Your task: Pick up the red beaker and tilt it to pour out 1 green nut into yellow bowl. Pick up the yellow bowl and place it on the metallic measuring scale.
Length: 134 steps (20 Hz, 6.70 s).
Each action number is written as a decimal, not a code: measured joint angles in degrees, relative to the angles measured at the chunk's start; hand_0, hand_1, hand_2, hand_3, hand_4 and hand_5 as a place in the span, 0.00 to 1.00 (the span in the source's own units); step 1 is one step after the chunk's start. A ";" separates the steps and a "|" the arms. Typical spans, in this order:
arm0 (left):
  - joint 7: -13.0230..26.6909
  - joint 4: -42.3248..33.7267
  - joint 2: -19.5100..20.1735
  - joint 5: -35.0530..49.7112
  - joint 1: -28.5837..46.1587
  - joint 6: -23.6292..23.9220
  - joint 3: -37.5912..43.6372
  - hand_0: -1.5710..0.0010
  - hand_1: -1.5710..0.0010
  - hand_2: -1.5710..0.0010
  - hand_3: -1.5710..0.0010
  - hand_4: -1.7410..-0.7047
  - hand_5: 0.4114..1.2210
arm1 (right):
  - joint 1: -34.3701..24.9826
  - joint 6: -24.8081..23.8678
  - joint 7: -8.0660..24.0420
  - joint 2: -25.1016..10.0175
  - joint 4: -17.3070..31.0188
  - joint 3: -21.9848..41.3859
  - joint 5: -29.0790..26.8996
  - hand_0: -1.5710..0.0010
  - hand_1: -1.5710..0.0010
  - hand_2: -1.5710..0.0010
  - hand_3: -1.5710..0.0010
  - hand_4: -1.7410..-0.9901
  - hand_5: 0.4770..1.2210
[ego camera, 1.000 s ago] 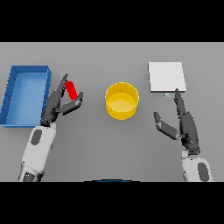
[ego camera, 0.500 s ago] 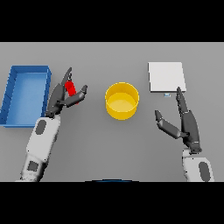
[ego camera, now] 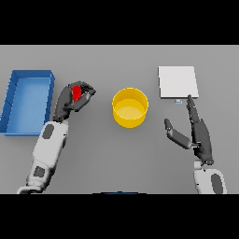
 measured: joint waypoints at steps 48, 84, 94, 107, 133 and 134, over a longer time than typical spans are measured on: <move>14.54 2.87 13.24 -44.60 -32.28 -16.55 -53.66 0.00 0.00 0.00 0.05 0.01 1.00 | 0.88 0.48 -1.03 1.64 -0.03 -0.66 -2.45 1.00 1.00 1.00 1.00 0.60 0.22; 6.81 31.05 18.58 -40.73 -65.24 -14.80 -58.19 0.00 0.00 0.01 0.12 0.01 1.00 | -0.21 -0.94 -1.58 2.30 1.01 0.08 -0.55 1.00 1.00 1.00 1.00 0.72 0.16; 15.58 35.77 31.99 -10.76 -52.59 -3.00 -35.54 0.00 0.00 0.00 0.10 0.00 1.00 | -1.48 0.42 -3.47 0.56 3.25 -0.71 -1.46 1.00 1.00 1.00 1.00 0.70 0.16; 39.70 -7.12 43.25 9.79 -12.08 19.82 -32.08 0.00 0.00 0.00 0.08 0.00 1.00 | -1.64 0.52 -2.99 -0.35 3.22 0.46 0.60 1.00 1.00 1.00 1.00 0.70 0.25; 41.46 -17.57 49.17 21.93 -4.54 10.97 -37.83 0.96 0.97 0.97 0.97 0.92 0.32 | 0.17 -0.20 -0.83 -0.94 0.46 2.24 3.82 1.00 1.00 1.00 1.00 0.72 0.25; 40.18 -17.38 49.11 22.24 -4.80 11.12 -37.24 0.97 0.97 0.97 0.97 0.92 0.32 | 0.23 -0.59 -0.80 -1.12 0.62 2.81 5.24 1.00 1.00 1.00 1.00 0.72 0.25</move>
